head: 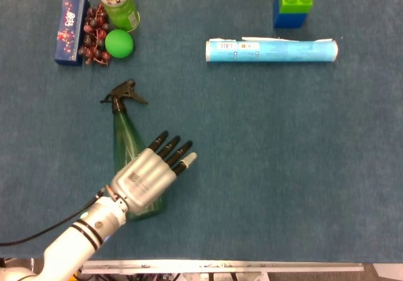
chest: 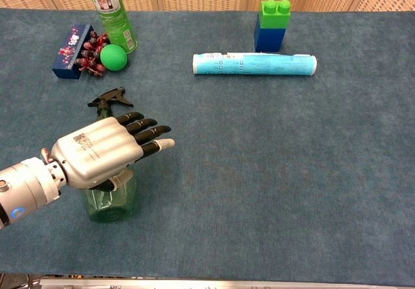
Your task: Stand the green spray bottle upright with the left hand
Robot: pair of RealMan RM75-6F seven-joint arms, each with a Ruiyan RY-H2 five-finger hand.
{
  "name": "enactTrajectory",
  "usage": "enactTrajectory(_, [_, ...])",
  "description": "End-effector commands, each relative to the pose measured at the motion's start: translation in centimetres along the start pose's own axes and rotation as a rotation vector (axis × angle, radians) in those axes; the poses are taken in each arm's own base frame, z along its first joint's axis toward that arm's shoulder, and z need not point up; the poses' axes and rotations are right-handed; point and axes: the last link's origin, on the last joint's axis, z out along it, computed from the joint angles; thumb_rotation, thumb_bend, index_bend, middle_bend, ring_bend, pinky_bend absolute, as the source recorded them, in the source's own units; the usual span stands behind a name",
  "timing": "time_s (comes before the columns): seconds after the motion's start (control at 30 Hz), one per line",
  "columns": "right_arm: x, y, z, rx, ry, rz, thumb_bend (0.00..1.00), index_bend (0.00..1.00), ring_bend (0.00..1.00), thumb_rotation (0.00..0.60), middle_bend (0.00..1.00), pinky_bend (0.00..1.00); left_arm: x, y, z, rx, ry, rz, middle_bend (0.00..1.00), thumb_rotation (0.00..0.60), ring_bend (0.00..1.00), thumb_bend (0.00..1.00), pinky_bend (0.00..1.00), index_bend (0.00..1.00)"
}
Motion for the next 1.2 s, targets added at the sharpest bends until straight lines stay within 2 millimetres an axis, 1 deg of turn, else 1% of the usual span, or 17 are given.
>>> enactTrajectory(0.03, [0.0, 0.0, 0.0, -0.001, -0.001, 0.001, 0.10, 0.48, 0.25, 0.600, 0.34, 0.36, -0.3, -0.3, -0.6, 0.012, -0.012, 0.004, 0.00, 0.600, 0.00, 0.03, 0.07, 0.00])
enactTrajectory(0.27, [-0.1, 0.0, 0.1, -0.004, -0.003, -0.003, 0.10, 0.48, 0.26, 0.600, 0.34, 0.36, -1.0, -1.1, -2.2, 0.042, -0.043, 0.015, 0.00, 0.600, 0.00, 0.03, 0.07, 0.00])
enactTrajectory(0.57, [-0.2, 0.0, 0.1, -0.005, -0.005, -0.005, 0.10, 0.48, 0.25, 0.600, 0.34, 0.36, -1.5, -2.6, -3.2, 0.101, -0.058, 0.043, 0.00, 0.600, 0.00, 0.03, 0.07, 0.00])
enactTrajectory(0.8, [-0.2, 0.0, 0.2, -0.007, -0.005, -0.004, 0.10, 0.48, 0.26, 0.600, 0.34, 0.36, -1.8, -3.7, -3.9, 0.150, -0.067, 0.031, 0.00, 0.600, 0.00, 0.03, 0.07, 0.00])
enactTrajectory(0.93, [-0.3, 0.0, 0.2, -0.005, -0.009, -0.006, 0.10, 0.48, 0.26, 0.600, 0.34, 0.36, -1.1, -3.6, -3.7, 0.143, -0.041, 0.026, 0.00, 0.600, 0.00, 0.03, 0.07, 0.00])
enactTrajectory(1.07, [-0.3, -0.1, 0.2, -0.007, -0.011, -0.007, 0.10, 0.48, 0.25, 0.600, 0.34, 0.36, 0.0, -3.4, -3.1, 0.124, 0.007, 0.007, 0.00, 0.600, 0.00, 0.03, 0.07, 0.00])
enactTrajectory(1.2, [-0.3, 0.0, 0.3, -0.008, -0.011, -0.006, 0.10, 0.48, 0.26, 0.600, 0.34, 0.36, 1.0, -3.3, -2.3, 0.090, 0.052, -0.044, 0.00, 0.600, 0.00, 0.00, 0.07, 0.00])
